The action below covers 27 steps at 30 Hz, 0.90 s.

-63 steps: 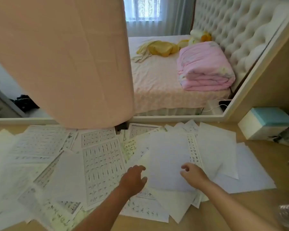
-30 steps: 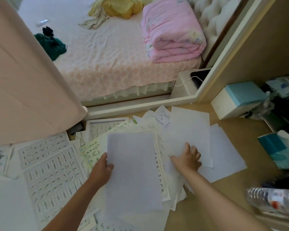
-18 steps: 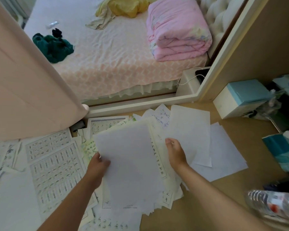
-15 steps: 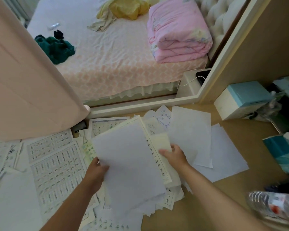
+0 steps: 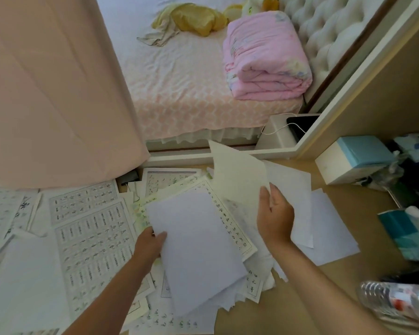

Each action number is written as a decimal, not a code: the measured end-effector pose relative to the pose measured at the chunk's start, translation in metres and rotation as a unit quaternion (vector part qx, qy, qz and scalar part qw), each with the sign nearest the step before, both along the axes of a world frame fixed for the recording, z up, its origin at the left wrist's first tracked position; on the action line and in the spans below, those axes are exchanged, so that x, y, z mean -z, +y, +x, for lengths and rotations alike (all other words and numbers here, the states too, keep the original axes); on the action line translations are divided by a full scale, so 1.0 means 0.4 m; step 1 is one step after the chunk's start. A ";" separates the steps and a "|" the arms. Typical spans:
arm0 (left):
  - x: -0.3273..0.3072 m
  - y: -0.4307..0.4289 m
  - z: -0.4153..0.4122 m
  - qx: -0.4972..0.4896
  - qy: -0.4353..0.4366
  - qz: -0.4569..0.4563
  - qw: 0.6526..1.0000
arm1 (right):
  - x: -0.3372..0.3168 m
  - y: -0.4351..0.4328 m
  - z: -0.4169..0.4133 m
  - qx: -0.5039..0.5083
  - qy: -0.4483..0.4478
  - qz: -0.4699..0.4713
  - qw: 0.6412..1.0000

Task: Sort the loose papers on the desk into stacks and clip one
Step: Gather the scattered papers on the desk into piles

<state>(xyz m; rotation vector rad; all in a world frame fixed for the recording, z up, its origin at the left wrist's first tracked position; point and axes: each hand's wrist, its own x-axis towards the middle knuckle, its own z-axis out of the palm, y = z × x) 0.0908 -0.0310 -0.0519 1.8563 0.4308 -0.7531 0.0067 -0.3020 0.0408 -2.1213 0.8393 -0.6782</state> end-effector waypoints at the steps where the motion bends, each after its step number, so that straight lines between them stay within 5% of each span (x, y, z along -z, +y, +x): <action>1: -0.004 -0.001 0.002 -0.003 0.022 -0.024 0.999 | -0.016 0.024 0.003 -0.069 -0.026 -0.058 0.996; 4: -0.015 -0.002 0.007 -0.032 0.071 -0.069 0.995 | 0.014 0.101 -0.002 -0.280 -0.005 -0.217 0.935; 6: -0.030 0.004 0.007 -0.064 0.106 -0.108 0.986 | 0.091 0.139 -0.025 -0.380 0.084 -0.240 0.889; 10: -0.017 0.027 0.016 -0.059 0.145 -0.170 0.973 | 0.193 0.182 -0.088 -0.511 0.325 -0.175 0.776; 13: 0.001 0.031 0.011 0.016 0.105 -0.101 0.989 | 0.174 0.197 -0.112 -0.531 0.404 -0.095 0.739; 15: -0.006 0.018 0.004 0.035 0.063 -0.059 0.996 | 0.150 0.196 -0.114 -0.504 0.419 -0.025 0.755; 22: 0.000 0.010 -0.006 0.078 0.006 -0.051 0.996 | 0.139 0.112 -0.033 -0.186 0.329 0.060 0.924; 24: 0.015 0.028 -0.004 0.072 0.009 -0.082 0.994 | 0.135 0.090 -0.019 -0.133 0.306 0.166 0.928; 27: 0.013 0.029 -0.004 0.057 0.023 -0.118 0.991 | 0.134 0.086 -0.024 -0.137 0.278 0.345 0.886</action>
